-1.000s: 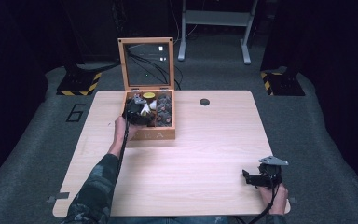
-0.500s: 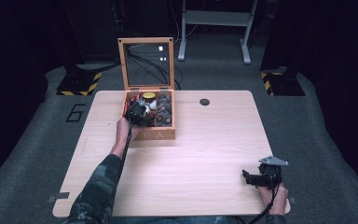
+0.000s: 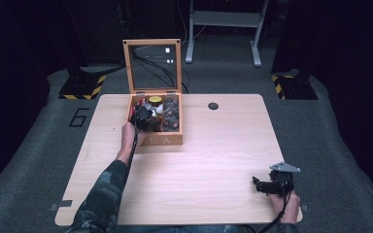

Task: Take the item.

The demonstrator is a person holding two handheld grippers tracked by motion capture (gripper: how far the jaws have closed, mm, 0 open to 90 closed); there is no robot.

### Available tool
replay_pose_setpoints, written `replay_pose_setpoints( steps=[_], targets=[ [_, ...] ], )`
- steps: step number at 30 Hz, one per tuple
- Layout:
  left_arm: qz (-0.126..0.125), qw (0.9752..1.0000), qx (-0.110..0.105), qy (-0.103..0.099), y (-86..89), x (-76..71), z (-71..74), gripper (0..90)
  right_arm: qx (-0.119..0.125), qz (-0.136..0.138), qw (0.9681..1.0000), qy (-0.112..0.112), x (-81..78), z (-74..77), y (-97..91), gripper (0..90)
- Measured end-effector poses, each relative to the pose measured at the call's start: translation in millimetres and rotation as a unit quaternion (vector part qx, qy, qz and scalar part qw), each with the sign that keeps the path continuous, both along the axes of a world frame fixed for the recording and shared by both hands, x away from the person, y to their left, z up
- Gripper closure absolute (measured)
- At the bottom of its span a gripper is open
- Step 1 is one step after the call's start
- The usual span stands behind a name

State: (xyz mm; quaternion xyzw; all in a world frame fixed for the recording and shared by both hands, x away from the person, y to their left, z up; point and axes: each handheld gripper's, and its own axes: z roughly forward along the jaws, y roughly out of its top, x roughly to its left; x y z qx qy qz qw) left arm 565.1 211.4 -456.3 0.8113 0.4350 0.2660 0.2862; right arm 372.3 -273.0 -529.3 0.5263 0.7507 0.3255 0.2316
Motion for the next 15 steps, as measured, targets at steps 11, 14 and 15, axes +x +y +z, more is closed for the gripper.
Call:
replay_pose_setpoints(
  steps=[11, 14, 15],
  targets=[
    [0.008, 0.9999, -0.007, -0.009, 0.1, -3.6, 4.4, 56.6, 0.0, 0.0, 1.0, 0.0, -0.1, 0.0, 0.1, 6.0],
    [0.01, 0.9998, -0.012, -0.011, 0.6, -5.0, 6.4, 56.7, 0.0, 0.0, 1.0, 0.0, -0.1, 0.0, 0.0, 6.0],
    [0.01, 0.9998, -0.013, -0.012, 1.0, -5.7, 7.6, 56.8, 0.0, 0.0, 1.0, 0.0, -0.2, 0.0, 0.1, 6.0]
  ],
)
